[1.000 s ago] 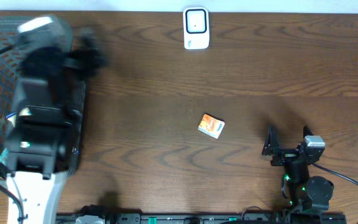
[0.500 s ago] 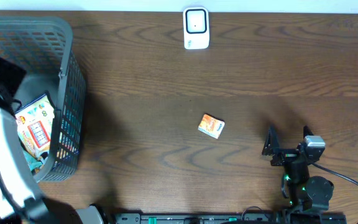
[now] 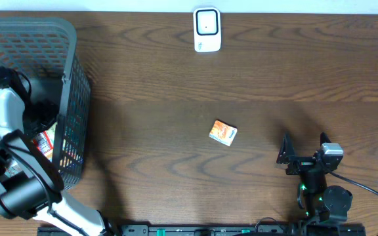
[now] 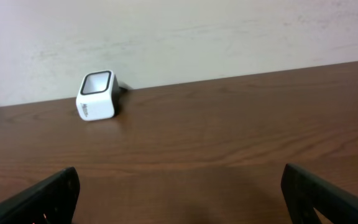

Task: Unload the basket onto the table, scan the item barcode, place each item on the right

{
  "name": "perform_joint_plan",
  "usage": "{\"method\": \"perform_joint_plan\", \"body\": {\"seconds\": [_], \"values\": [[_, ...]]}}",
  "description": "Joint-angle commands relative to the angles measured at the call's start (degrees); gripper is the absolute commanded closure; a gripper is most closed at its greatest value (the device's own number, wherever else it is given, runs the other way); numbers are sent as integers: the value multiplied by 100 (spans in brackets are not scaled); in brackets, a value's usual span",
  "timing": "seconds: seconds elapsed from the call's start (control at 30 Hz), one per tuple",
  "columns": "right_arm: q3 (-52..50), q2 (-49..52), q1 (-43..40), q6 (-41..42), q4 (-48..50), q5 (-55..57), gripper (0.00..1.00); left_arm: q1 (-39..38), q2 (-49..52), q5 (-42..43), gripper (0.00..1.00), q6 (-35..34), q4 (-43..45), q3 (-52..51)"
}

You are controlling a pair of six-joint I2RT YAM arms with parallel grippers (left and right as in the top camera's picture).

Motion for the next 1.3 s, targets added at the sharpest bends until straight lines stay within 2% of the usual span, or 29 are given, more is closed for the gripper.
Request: {"method": "perform_joint_plan", "body": {"seconds": [0.0, 0.1, 0.13, 0.17, 0.2, 0.23, 0.27, 0.43, 0.6, 0.93, 1.27], "values": [[-4, -31, 22, 15, -22, 31, 1, -22, 245, 76, 0, -101, -216, 13], [-4, -31, 22, 15, -22, 33, 1, -44, 474, 72, 0, -142, -295, -118], [-4, -31, 22, 15, -22, 31, 1, -48, 564, 70, 4, -138, -280, -177], [-4, -31, 22, 15, -22, 31, 1, -48, 686, 70, 21, -111, -275, -234], [-4, -31, 22, 15, -22, 31, 1, -46, 798, 70, 51, -70, -278, -275], [-4, -31, 22, 15, -22, 33, 1, -46, 892, 70, 85, -68, -280, -313], [-4, -31, 22, 15, -22, 33, 1, -46, 1025, 72, 93, -68, -289, -369], [-4, -31, 22, 15, -22, 33, 1, -90, 1231, 98, 93, 39, -361, -494], [-4, -31, 22, 15, -22, 33, 1, -94, 634, 225, 93, 201, -601, -175], [-4, -31, 22, 15, -22, 33, 1, -94, -2039, 223, 93, 39, -61, 457], [-4, -31, 22, 15, -22, 31, 1, -96, -4430, 229, 93, -1054, 584, 455]]}}
